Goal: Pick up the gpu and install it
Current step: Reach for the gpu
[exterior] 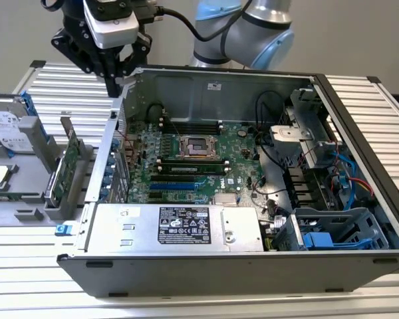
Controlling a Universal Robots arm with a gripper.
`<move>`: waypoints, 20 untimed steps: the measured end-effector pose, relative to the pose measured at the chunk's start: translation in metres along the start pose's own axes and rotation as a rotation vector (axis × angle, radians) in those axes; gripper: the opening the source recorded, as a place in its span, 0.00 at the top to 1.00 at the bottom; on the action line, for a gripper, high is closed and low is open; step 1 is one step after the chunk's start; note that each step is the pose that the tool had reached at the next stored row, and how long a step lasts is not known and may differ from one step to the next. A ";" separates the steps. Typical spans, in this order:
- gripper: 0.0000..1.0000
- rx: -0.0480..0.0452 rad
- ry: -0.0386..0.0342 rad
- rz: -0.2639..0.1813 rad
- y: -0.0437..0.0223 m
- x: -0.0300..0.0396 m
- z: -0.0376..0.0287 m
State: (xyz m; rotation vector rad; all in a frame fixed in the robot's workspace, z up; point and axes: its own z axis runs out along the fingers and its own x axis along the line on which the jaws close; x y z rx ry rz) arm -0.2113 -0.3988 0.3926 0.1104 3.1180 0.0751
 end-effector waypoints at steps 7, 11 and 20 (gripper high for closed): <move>1.00 0.0001 0.0001 0.000 -0.0006 0.0074 -0.0002; 1.00 0.0000 0.0000 0.000 -0.0009 0.0114 -0.0003; 1.00 0.0000 0.0000 0.000 -0.0016 0.0199 -0.0005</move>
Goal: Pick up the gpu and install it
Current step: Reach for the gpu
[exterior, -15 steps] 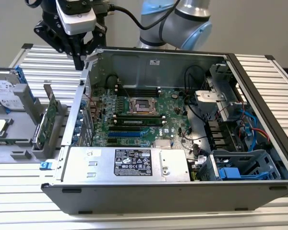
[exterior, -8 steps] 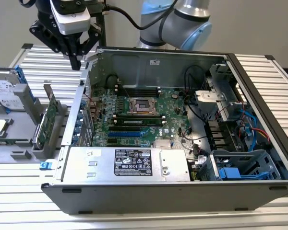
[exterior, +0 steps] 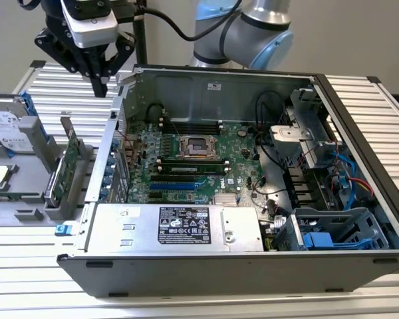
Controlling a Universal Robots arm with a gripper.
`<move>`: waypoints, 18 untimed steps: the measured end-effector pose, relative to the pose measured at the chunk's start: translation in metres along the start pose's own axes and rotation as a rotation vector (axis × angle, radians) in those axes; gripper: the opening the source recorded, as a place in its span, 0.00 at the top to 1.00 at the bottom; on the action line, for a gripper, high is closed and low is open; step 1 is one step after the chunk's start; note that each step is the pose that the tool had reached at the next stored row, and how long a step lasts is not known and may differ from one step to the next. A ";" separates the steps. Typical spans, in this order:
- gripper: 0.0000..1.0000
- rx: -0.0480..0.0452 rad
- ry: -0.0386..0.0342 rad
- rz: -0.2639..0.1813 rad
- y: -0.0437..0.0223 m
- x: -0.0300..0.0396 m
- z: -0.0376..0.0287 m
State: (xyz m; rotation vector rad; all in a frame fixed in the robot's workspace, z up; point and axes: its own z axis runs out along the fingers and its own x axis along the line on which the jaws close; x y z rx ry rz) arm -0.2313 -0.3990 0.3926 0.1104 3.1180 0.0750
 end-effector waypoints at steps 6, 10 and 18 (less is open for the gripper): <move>1.00 0.0000 0.0000 0.000 -0.0004 0.0054 -0.0001; 1.00 0.0001 0.0001 0.000 -0.0006 0.0090 -0.0002; 1.00 0.0000 -0.0001 0.000 -0.0011 0.0158 -0.0003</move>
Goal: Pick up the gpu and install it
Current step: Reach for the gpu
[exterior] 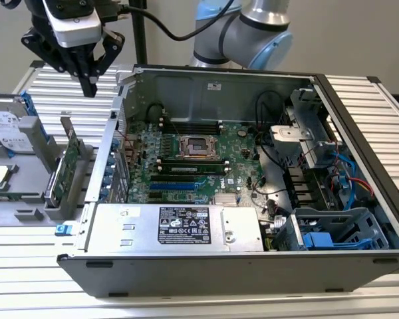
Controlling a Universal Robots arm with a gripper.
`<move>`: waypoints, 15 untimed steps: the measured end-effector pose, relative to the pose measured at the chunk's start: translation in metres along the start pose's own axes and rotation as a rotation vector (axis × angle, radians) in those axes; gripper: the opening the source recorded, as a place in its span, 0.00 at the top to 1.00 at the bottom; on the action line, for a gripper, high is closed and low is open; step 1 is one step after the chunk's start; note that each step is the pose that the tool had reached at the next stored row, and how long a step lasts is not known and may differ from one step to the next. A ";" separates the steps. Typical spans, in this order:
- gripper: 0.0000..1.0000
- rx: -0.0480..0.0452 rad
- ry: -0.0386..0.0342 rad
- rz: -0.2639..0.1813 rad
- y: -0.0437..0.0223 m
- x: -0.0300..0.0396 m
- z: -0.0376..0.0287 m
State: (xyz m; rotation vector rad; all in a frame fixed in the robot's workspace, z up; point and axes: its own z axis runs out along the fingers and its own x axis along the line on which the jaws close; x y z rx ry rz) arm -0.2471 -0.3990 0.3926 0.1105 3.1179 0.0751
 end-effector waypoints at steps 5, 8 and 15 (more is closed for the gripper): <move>1.00 0.0000 0.0000 0.000 -0.0003 0.0042 -0.0001; 1.00 0.0001 0.0001 0.000 -0.0005 0.0068 -0.0002; 1.00 0.0000 0.0000 0.000 -0.0009 0.0130 -0.0003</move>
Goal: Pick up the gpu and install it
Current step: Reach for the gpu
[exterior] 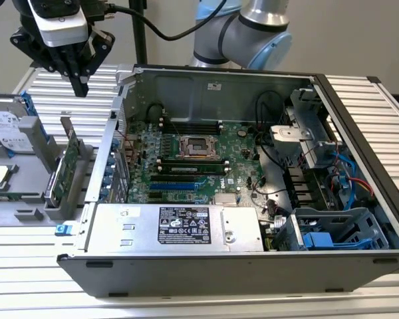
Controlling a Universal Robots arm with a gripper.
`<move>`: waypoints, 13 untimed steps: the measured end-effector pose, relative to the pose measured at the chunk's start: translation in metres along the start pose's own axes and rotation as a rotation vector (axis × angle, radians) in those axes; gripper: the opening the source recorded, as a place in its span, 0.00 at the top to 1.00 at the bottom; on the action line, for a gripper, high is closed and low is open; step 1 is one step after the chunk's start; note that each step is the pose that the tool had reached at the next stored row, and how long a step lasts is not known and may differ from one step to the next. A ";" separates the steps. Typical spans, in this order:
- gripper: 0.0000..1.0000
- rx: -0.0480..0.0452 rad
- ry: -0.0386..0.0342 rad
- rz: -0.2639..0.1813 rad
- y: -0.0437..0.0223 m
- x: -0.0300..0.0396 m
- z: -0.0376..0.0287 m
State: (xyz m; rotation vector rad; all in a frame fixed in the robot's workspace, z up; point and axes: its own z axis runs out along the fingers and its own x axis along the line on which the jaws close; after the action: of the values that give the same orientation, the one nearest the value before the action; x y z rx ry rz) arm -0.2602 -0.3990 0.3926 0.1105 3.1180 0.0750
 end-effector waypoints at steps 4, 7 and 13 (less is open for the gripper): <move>1.00 0.0000 0.0000 0.000 -0.0003 0.0036 -0.0001; 1.00 0.0000 0.0000 0.000 -0.0005 0.0064 -0.0002; 1.00 0.0000 0.0000 0.000 -0.0010 0.0130 -0.0003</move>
State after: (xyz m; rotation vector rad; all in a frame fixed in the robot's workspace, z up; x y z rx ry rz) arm -0.2732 -0.3991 0.3926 0.1104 3.1180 0.0750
